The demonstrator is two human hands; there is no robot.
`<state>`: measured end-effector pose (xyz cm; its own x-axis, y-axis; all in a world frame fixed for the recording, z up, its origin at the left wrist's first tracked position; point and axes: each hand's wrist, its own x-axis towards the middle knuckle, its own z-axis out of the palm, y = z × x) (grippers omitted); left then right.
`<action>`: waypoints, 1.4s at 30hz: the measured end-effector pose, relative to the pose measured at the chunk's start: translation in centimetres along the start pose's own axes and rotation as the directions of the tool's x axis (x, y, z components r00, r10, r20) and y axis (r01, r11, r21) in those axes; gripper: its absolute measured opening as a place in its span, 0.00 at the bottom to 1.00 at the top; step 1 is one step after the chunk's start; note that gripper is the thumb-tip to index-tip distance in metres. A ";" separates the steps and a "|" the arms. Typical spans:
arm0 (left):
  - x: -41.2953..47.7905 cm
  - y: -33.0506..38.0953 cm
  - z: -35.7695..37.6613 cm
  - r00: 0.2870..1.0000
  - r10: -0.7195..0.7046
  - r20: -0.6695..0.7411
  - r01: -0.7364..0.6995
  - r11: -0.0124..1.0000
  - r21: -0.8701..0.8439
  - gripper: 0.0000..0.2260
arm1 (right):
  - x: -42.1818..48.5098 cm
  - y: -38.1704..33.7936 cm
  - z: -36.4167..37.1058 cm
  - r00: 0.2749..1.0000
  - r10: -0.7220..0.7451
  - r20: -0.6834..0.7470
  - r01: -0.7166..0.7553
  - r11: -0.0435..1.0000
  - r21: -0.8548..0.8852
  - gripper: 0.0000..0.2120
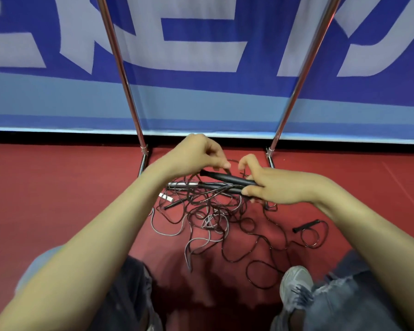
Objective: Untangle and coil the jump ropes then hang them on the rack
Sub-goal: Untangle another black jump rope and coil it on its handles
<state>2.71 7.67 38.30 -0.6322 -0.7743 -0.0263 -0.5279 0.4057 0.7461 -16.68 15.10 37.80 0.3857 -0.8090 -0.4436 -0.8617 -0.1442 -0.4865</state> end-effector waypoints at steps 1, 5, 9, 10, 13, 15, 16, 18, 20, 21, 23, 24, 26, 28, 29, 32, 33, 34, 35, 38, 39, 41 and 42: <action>0.0 0.3 0.4 0.999 0.025 -0.043 -0.021 0.996 0.085 0.06 | 0.2 0.2 -0.4 1.000 0.023 0.004 -0.023 1.000 -0.001 0.16; 0.2 0.4 2.8 0.998 0.039 -0.053 -0.015 0.920 0.392 0.08 | 1.5 0.4 -0.4 0.985 0.164 -0.059 -0.172 0.967 -0.189 0.17; 0.1 0.8 4.9 0.980 -0.062 -0.188 0.039 0.991 -0.125 0.08 | 2.3 1.1 -1.1 0.944 0.184 -0.273 -0.254 0.935 -0.247 0.26; 0.1 1.1 5.1 0.974 -0.150 -0.169 0.084 0.935 -0.345 0.08 | 2.3 1.3 -1.6 0.930 0.171 -0.324 -0.250 0.943 -0.218 0.27; 0.1 1.6 5.2 0.970 -0.240 0.052 0.216 0.736 -0.641 0.13 | 2.2 1.4 -2.7 0.886 0.120 -0.447 -0.165 0.984 -0.062 0.27; 0.0 1.6 5.1 0.974 -0.191 0.121 0.225 0.758 -0.612 0.19 | 2.1 1.4 -3.0 0.869 0.103 -0.483 -0.091 0.995 0.047 0.27; 0.1 1.5 4.9 0.979 -0.178 0.099 0.202 0.781 -0.591 0.20 | 2.0 1.4 -3.1 0.866 0.099 -0.491 -0.064 0.994 0.087 0.26; 0.5 1.1 4.3 0.983 -0.181 -0.007 0.147 0.819 -0.554 0.19 | 2.1 1.6 -3.3 0.854 0.091 -0.512 -0.007 0.987 0.164 0.25; 0.9 1.0 3.7 0.977 -0.209 -0.051 0.136 0.780 -0.610 0.18 | 2.1 1.7 -3.5 0.832 0.078 -0.549 0.064 0.970 0.234 0.20; 1.0 1.0 3.5 0.974 -0.227 -0.024 0.153 0.726 -0.670 0.18 | 2.1 1.7 -3.6 0.820 0.082 -0.567 0.085 0.961 0.262 0.17; 1.1 1.2 3.3 0.968 -0.245 0.060 0.204 0.622 -0.756 0.16 | 2.0 1.3 -3.6 0.795 0.108 -0.597 0.102 0.946 0.307 0.12; 1.1 1.1 3.1 0.964 -0.253 0.080 0.222 0.604 -0.765 0.13 | 2.0 1.2 -3.6 0.786 0.121 -0.607 0.108 0.939 0.327 0.10; 1.0 1.0 2.8 0.962 -0.267 0.060 0.216 0.607 -0.765 0.09 | 2.2 1.1 -3.5 0.780 0.139 -0.610 0.114 0.927 0.358 0.10; 0.9 1.1 2.7 0.963 -0.268 -0.009 0.169 0.632 -0.756 0.07 | 2.2 1.0 -3.7 0.786 0.147 -0.600 0.130 0.910 0.394 0.11; 0.8 1.2 2.8 0.965 -0.260 -0.031 0.150 0.647 -0.747 0.06 | 2.1 1.0 -3.9 0.793 0.147 -0.591 0.144 0.898 0.417 0.11; 0.6 1.0 2.8 0.970 -0.243 -0.022 0.155 0.683 -0.714 0.04 | 1.4 1.0 -4.4 0.846 0.105 -0.523 0.212 0.834 0.509 0.12; 0.5 0.7 2.5 0.969 -0.244 -0.036 0.151 0.701 -0.698 0.05 | 1.2 1.1 -4.5 0.869 0.073 -0.489 0.239 0.804 0.545 0.11; 0.5 0.3 2.2 0.968 -0.242 -0.073 0.132 0.731 -0.670 0.08 | 0.9 1.2 -4.5 0.889 0.038 -0.456 0.263 0.774 0.576 0.11; 0.5 -0.1 1.8 0.967 -0.228 -0.116 0.106 0.770 -0.630 0.11 | 0.6 1.3 -4.4 0.903 0.005 -0.430 0.281 0.750 0.599 0.11; 0.2 -0.6 1.5 0.984 -0.111 -0.138 0.021 0.845 -0.534 0.16 | 0.1 1.2 -4.3 0.903 -0.044 -0.428 0.349 0.655 0.670 0.10; 0.1 -0.6 1.7 0.992 -0.072 -0.102 0.006 0.846 -0.533 0.17 | 0.0 1.1 -4.3 0.893 -0.054 -0.448 0.389 0.592 0.705 0.10; -0.1 -0.5 2.2 0.999 -0.027 -0.018 0.012 0.824 -0.566 0.19 | -0.2 0.9 -4.6 0.871 -0.078 -0.485 0.464 0.453 0.761 0.10; -0.2 -0.6 2.2 1.000 -0.011 0.015 0.018 0.805 -0.593 0.18 | -0.4 0.8 -4.7 0.864 -0.094 -0.494 0.487 0.405 0.774 0.11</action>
<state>1.90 8.61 36.37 -0.6347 -0.7715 -0.0445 -0.0996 0.0246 0.9947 -19.06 12.63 41.08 0.2515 -0.9673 0.0345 0.0938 -0.0112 -0.9955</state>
